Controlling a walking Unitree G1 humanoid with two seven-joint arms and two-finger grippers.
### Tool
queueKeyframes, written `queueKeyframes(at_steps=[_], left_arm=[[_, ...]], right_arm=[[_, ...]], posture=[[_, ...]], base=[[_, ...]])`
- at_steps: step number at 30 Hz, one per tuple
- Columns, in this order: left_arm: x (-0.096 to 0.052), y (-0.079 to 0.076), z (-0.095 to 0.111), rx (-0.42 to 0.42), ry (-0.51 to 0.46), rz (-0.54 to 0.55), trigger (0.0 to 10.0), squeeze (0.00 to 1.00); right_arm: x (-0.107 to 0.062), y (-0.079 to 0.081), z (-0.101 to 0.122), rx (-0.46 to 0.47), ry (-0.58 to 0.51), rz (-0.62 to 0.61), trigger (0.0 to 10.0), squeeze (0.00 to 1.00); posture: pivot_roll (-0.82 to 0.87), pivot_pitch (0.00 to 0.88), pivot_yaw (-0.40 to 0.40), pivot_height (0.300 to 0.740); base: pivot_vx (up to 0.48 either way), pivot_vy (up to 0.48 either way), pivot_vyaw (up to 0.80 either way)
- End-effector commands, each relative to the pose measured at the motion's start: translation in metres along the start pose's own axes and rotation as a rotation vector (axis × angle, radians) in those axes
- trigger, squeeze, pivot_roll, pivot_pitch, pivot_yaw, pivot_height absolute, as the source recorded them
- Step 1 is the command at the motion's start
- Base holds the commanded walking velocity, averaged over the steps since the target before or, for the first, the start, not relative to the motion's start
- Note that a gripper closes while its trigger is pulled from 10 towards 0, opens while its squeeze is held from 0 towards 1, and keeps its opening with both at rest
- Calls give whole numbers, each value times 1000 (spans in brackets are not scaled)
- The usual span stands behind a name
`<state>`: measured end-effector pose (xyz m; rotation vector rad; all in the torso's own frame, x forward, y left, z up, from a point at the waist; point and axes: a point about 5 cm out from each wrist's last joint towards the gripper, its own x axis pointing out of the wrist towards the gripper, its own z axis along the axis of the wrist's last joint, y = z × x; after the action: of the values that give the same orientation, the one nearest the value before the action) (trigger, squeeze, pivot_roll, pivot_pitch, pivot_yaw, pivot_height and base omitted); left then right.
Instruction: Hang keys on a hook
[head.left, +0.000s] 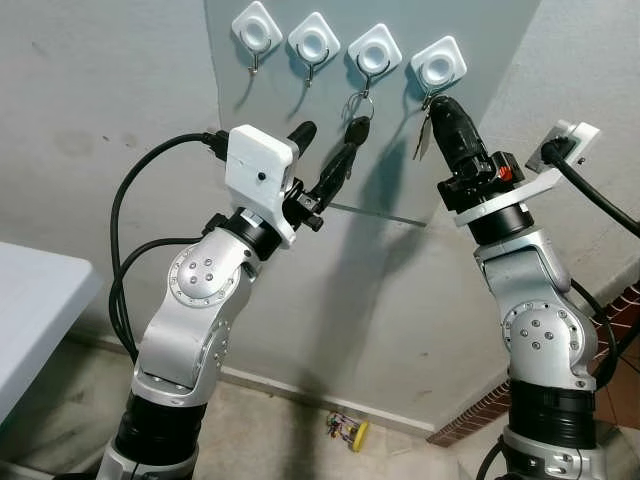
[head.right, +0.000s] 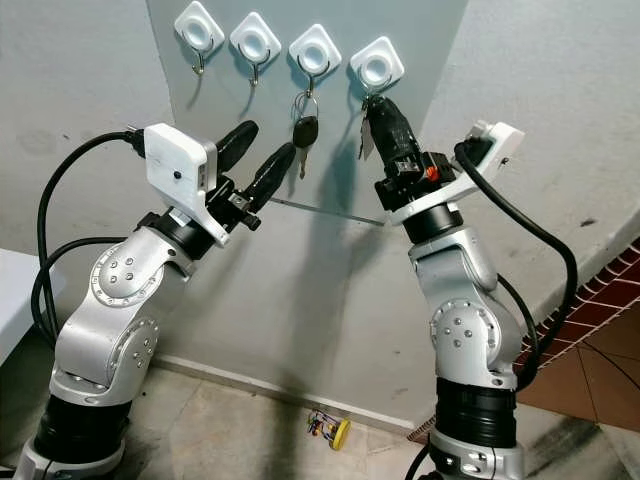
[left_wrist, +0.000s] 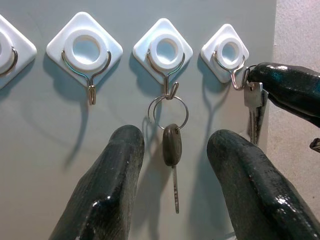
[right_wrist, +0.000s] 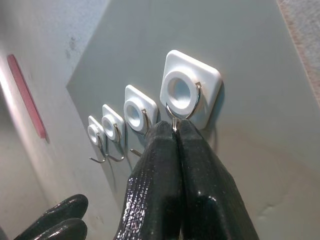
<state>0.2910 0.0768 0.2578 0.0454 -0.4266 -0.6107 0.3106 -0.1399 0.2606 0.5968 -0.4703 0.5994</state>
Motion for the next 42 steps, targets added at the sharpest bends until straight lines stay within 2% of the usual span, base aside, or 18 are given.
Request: queueKeyframes(at_steps=[1, 3, 8, 18, 42], left_arm=[[0, 0, 4, 11, -10, 4, 10000, 0], [0, 1, 4, 12, -10, 5, 10000, 0], [-1, 0, 5, 12, -10, 6, 10000, 0], [-1, 0, 5, 12, -10, 3, 10000, 0], [-1, 0, 5, 16, -10, 7, 10000, 0]], right_arm=[[1, -1, 6, -33, -21, -17, 10000, 0], [1, -7, 6, -44, -23, -60, 10000, 0], [1, -7, 8, -45, -39, -57, 10000, 0], [1, 1, 8, -12, -49, -2, 10000, 0], [2, 6, 1, 14, -19, 33, 10000, 0]], posture=[[49, 72, -63, 740], [49, 72, -63, 740], [50, 73, -62, 740], [51, 74, -60, 740], [58, 79, -64, 740]], base=[[0, 0, 0], [0, 0, 0], [0, 0, 0], [0, 0, 0], [0, 0, 0]])
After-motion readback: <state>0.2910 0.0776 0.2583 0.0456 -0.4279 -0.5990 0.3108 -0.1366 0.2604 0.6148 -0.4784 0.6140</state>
